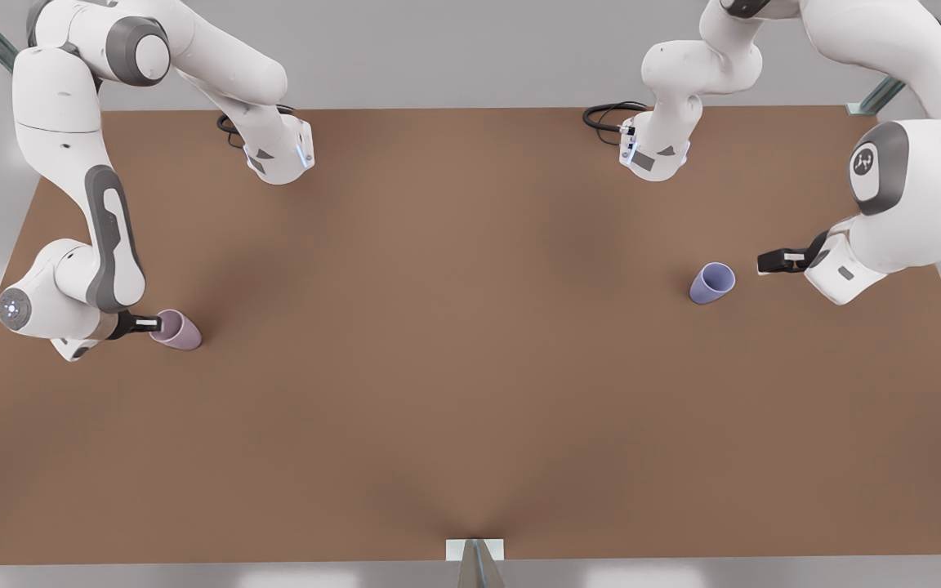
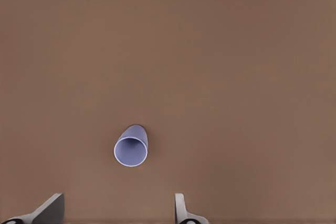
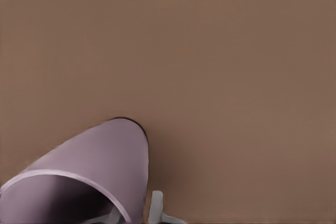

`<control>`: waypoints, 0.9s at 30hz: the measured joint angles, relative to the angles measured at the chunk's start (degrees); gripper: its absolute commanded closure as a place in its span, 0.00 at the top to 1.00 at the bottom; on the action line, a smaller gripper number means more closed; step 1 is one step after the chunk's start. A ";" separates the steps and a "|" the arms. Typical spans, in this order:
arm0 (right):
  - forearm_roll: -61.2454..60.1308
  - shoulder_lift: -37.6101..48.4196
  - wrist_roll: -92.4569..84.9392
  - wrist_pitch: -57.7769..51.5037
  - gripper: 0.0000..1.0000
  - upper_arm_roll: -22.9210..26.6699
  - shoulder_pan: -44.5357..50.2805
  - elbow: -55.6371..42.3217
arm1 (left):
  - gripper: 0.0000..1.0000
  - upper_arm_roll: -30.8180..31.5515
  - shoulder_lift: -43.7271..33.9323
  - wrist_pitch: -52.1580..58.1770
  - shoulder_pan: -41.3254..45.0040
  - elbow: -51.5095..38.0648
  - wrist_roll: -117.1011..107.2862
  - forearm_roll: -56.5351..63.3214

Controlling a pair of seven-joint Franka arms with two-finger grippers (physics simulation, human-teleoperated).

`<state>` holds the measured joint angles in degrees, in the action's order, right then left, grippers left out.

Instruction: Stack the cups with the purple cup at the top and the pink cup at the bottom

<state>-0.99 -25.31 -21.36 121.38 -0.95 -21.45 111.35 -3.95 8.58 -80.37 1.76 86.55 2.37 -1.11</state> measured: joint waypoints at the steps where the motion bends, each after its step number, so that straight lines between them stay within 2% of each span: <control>1: -0.03 -0.08 0.03 0.00 0.21 -0.02 -0.06 -0.07 | 1.00 0.00 0.04 -0.05 0.00 -0.06 0.00 0.01; 13: -0.45 -0.11 -1.85 0.10 0.21 -0.41 1.36 -3.17 | 1.00 0.00 0.04 -0.04 0.00 -0.07 0.00 -0.04; 14: -0.86 0.03 -7.47 -0.20 0.21 -1.58 2.49 -4.25 | 1.00 0.00 -0.04 0.03 0.00 -0.07 0.00 -0.04; 17: -1.13 1.19 3.14 -0.72 0.21 -4.72 3.75 -7.80 | 1.00 -0.02 0.03 -0.05 0.01 -0.07 0.00 -0.03; 19: -0.63 1.19 16.53 -3.61 0.21 -4.94 12.04 -12.39 | 1.00 -0.06 -0.01 -0.05 0.04 -0.07 0.00 -0.01; 22: -0.51 0.60 26.84 -5.93 0.21 -4.94 22.12 -16.43 | 1.00 -0.09 -0.13 0.04 -0.01 -0.07 0.09 0.04; 25: -0.55 -4.35 36.88 -12.61 0.21 -4.97 32.81 -26.54 | 1.00 -0.09 -0.14 0.04 0.00 -0.07 0.09 0.06; 27: -1.13 -11.44 41.15 -21.48 0.21 -5.20 38.16 -39.80 | 1.00 -0.08 -0.14 0.04 0.04 -0.07 0.00 0.05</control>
<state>-2.12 -36.76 19.79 99.90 -6.15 16.72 71.55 -4.04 8.44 -80.33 1.80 86.49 2.37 -1.05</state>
